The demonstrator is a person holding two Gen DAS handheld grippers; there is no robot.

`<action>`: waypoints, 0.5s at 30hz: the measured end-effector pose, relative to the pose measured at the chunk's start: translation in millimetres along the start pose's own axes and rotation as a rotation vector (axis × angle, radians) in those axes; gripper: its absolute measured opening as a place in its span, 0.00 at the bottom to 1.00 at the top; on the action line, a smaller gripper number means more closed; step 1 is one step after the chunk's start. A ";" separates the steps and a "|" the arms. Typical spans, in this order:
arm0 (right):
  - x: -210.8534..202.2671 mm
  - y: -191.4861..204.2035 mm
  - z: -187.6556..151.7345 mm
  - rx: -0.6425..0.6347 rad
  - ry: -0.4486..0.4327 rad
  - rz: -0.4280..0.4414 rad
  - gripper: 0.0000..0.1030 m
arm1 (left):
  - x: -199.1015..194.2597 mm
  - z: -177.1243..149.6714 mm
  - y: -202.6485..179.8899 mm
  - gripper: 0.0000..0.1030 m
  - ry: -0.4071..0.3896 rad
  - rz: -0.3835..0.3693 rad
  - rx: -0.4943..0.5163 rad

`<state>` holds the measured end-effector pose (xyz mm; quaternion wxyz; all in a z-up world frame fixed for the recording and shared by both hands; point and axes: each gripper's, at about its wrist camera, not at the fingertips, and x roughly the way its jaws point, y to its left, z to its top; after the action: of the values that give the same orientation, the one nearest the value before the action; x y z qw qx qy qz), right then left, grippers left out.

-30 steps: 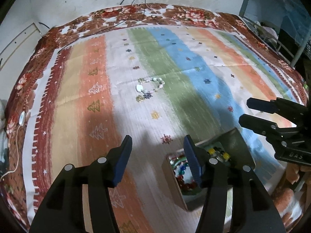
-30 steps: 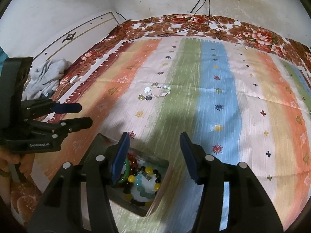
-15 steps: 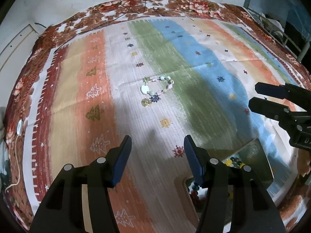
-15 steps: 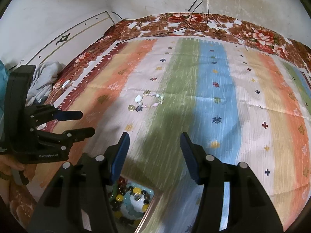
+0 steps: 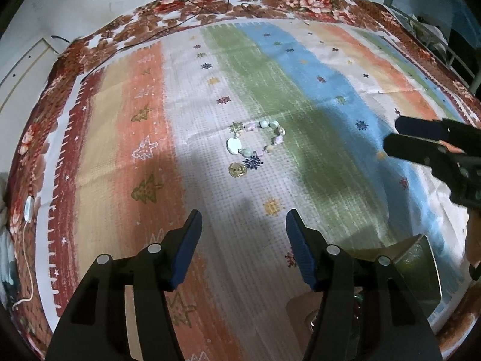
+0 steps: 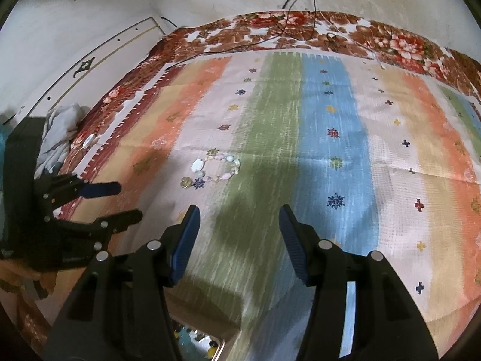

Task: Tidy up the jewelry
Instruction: 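Move left tool toward gold coin pendant while right tool approaches charm bracelet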

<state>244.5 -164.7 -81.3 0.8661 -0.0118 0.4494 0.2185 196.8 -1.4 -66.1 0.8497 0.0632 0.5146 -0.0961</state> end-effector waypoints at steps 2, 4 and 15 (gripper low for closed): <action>7.7 -0.9 4.0 -0.003 0.012 -0.003 0.54 | 5.5 0.7 -0.7 0.57 0.007 0.006 0.009; 13.2 0.6 6.5 -0.012 0.022 -0.002 0.54 | 12.6 1.9 0.1 0.57 0.018 0.011 0.013; 46.2 2.2 23.1 -0.025 0.082 0.028 0.54 | 38.6 15.4 2.3 0.57 0.048 0.019 0.040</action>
<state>284.6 -140.7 -103.4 0.8437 -0.0252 0.4818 0.2355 228.0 -6.1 -93.2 0.8364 0.0872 0.5324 -0.0967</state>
